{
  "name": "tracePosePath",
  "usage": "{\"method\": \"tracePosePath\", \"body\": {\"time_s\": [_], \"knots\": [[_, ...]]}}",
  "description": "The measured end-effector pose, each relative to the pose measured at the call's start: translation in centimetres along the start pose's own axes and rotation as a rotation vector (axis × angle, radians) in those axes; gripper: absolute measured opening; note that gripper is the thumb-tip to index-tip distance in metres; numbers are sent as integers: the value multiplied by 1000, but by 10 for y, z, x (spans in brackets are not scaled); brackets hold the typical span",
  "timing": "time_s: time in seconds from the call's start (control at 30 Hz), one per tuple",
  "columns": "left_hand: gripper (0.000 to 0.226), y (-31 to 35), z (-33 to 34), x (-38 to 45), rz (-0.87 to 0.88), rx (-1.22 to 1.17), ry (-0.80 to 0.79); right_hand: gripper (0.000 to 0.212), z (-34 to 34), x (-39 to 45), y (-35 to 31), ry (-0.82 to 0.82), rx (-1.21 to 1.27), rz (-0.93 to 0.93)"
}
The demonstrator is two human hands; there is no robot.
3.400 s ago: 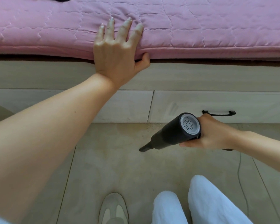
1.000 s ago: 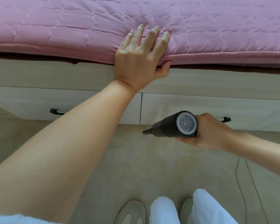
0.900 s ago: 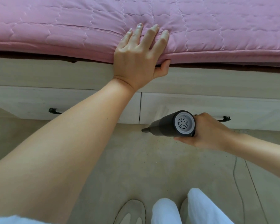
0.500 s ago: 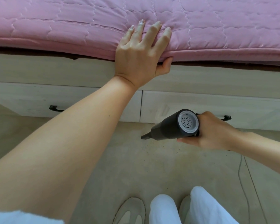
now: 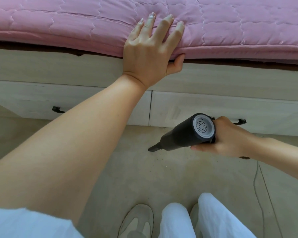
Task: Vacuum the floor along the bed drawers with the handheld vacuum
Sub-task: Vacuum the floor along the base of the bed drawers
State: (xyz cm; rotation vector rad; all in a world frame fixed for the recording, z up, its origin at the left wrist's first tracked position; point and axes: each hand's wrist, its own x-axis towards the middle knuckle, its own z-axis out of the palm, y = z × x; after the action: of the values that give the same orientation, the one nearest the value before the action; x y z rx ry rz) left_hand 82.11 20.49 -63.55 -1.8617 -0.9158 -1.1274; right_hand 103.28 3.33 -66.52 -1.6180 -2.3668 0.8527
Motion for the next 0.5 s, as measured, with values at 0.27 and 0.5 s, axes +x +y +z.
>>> {"method": "tracePosePath", "body": {"time_s": [0.27,0.5], "knots": [[48,0,0,0,-3,-3,-18,23,6,4,-3,39,-37,2],[48,0,-1,0,-4,-9,-12,25,3,-3,-11,-4,-24,-57]]}}
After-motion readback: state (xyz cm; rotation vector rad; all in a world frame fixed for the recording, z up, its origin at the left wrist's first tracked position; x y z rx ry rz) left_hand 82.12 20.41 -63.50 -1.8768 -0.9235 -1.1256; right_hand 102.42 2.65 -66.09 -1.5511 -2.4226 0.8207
